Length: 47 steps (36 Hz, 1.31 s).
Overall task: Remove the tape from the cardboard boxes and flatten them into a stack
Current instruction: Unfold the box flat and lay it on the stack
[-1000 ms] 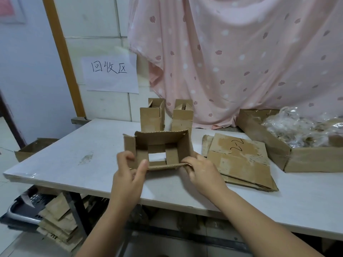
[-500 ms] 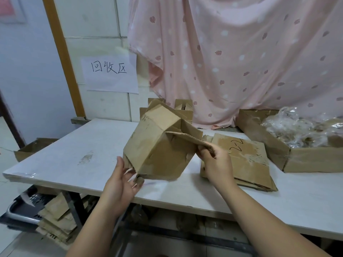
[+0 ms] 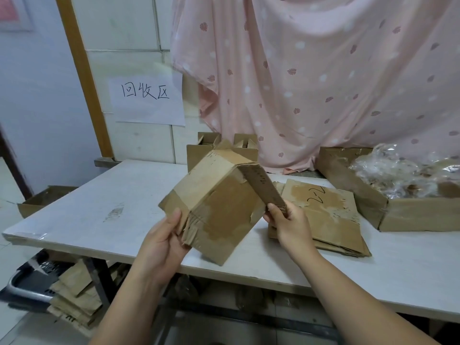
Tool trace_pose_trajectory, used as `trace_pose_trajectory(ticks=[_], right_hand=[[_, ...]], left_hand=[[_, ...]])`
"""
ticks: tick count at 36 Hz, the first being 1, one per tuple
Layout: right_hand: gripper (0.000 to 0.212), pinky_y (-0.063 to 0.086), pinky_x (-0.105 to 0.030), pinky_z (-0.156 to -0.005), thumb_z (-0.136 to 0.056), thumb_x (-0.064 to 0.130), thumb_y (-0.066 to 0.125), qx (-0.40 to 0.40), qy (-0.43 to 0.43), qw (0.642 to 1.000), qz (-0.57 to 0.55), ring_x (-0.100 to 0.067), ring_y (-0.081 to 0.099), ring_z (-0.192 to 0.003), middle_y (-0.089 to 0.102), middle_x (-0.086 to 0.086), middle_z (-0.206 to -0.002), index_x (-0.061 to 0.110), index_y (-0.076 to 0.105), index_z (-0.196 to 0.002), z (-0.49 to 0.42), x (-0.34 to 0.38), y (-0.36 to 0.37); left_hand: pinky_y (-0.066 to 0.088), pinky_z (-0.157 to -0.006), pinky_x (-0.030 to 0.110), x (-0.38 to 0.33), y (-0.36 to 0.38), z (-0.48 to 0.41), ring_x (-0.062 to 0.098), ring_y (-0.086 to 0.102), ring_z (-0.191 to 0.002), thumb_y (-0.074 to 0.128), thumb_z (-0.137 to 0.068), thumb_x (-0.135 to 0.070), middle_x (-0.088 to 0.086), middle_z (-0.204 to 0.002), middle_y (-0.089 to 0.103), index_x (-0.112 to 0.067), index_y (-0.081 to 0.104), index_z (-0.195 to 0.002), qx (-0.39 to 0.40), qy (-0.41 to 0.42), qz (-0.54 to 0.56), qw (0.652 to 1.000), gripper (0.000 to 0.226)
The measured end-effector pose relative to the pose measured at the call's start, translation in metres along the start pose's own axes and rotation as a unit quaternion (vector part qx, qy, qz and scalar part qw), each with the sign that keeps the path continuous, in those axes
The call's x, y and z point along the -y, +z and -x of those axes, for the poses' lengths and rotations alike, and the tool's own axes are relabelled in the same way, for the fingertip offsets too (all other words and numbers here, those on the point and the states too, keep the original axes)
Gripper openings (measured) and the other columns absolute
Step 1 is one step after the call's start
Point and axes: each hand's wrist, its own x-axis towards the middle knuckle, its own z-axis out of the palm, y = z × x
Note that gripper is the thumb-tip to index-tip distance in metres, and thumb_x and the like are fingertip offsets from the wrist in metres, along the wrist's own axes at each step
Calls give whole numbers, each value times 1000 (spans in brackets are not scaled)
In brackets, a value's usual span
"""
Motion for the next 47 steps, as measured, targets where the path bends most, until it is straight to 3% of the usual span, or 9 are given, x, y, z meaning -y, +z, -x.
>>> trace_pose_trajectory(ticks=[6,8,18,24,28,35,39,43,47], right_hand=[[17,55,-34,-71,-98,19,50,-20,71,997,-34,-9,66,-57,68,-3,-78,17,61,-85,1,1,-3],[16,56,-35,-69,-99,19,48,-14,80,996,-46,-8,65,-55,69,-4,-79,15,61,-90,0,1,-2],[19,55,-34,-75,-101,15,43,10,129,966,-224,-24,66,-84,71,-9,-92,11,62,-103,-2,2,2],[16,54,-33,-73,-101,17,44,-12,130,966,-225,-23,67,-84,70,-11,-96,14,59,-97,-4,2,0],[17,55,-34,-77,-100,22,47,-41,149,960,-235,-24,63,-94,64,-21,-113,12,58,-104,-6,0,-5],[26,57,-45,-78,-100,22,44,16,173,924,-340,-37,54,-100,61,-23,-111,9,56,-120,-3,-1,-21],[35,56,-44,-77,-98,30,44,34,175,916,-359,-35,66,-102,68,-18,-112,7,56,-122,-3,2,-27],[35,57,-42,-81,-89,31,53,54,155,899,-406,-30,69,-93,71,-15,-106,9,59,-116,-1,4,-30],[41,57,-43,-83,-85,40,53,80,160,878,-445,-31,66,-104,69,-14,-113,12,61,-113,0,6,-30]], left_hand=[[51,-93,41,-12,7,3,26,60,-115,84,-44,-62,14,-124,63,-12,53,-127,122,55,-39,990,102],[53,-91,32,-13,15,6,19,61,-115,83,-55,-54,7,-126,63,-19,51,-127,136,57,-138,979,86],[34,-106,32,-6,34,13,4,31,-127,38,-67,-78,-25,-130,39,-42,50,-127,118,157,-695,692,70],[50,-78,26,-2,50,13,5,59,-90,52,-92,-38,-16,-97,64,-33,63,-97,39,138,-637,758,13],[41,-64,19,6,53,10,6,60,-80,46,-92,-46,-13,-86,65,-31,61,-86,16,115,-582,805,22],[31,-106,32,13,55,2,20,35,-132,27,-83,-65,-2,-139,32,-38,55,-69,-73,114,-503,853,42],[28,-99,25,10,63,8,11,28,-139,31,-93,-53,-6,-154,13,-42,53,-79,-79,98,-457,880,28],[44,-72,14,4,68,9,2,60,-97,35,-97,-43,-7,-101,64,-21,62,-92,-41,91,-405,909,35],[36,-99,22,10,68,16,2,56,-105,22,-78,-80,-16,-112,59,-27,55,-121,-34,87,-378,921,76]])
